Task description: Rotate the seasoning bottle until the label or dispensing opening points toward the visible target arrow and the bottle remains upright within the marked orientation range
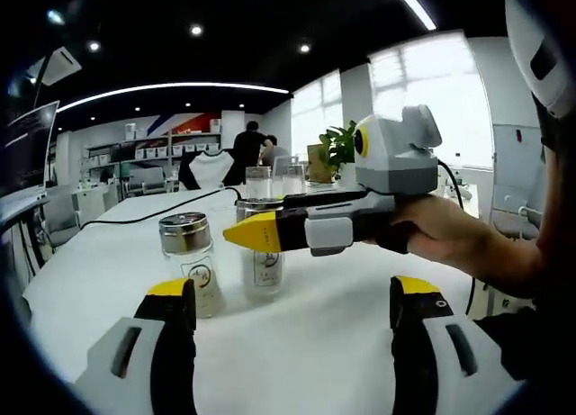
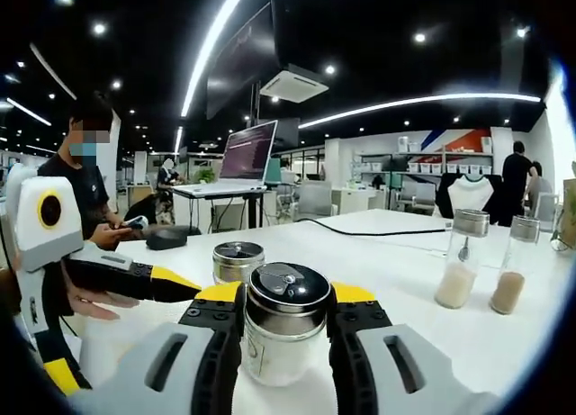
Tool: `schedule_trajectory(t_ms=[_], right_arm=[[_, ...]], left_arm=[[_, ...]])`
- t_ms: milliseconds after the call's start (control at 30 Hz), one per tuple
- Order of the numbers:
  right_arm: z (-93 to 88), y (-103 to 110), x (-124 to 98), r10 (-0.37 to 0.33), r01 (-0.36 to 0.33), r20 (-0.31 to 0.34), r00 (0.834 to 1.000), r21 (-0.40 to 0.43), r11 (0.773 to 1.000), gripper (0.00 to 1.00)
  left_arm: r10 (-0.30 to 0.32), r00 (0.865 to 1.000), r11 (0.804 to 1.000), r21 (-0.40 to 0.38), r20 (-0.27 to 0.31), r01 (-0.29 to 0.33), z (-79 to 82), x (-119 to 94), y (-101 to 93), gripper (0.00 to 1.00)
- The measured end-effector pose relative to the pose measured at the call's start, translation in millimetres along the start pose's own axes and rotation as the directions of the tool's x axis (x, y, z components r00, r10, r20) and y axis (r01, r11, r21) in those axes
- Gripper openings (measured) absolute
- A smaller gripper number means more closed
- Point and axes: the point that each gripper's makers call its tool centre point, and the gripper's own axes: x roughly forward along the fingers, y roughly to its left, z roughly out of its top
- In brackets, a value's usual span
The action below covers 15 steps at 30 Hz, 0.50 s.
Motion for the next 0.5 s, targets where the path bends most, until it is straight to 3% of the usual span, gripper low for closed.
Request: schedule_trajectory(t_ms=[400,500], right_arm=[[-1.6,4.6,0.8,0.017,-0.017,-0.008,1.000,-0.007,1.000,0.34],[-4.4,3.6,1.7,0.011,-0.011,-0.021,1.000,-0.002,1.000,0.38]], left_arm=[[-0.023,1.000,1.000,0.001,-0.017,0.023,-3.0,3.5,-6.4,0.94],[-0.025,1.000,1.000,0.002,-0.019,0.025,-3.1,3.9,-7.1,0.94]])
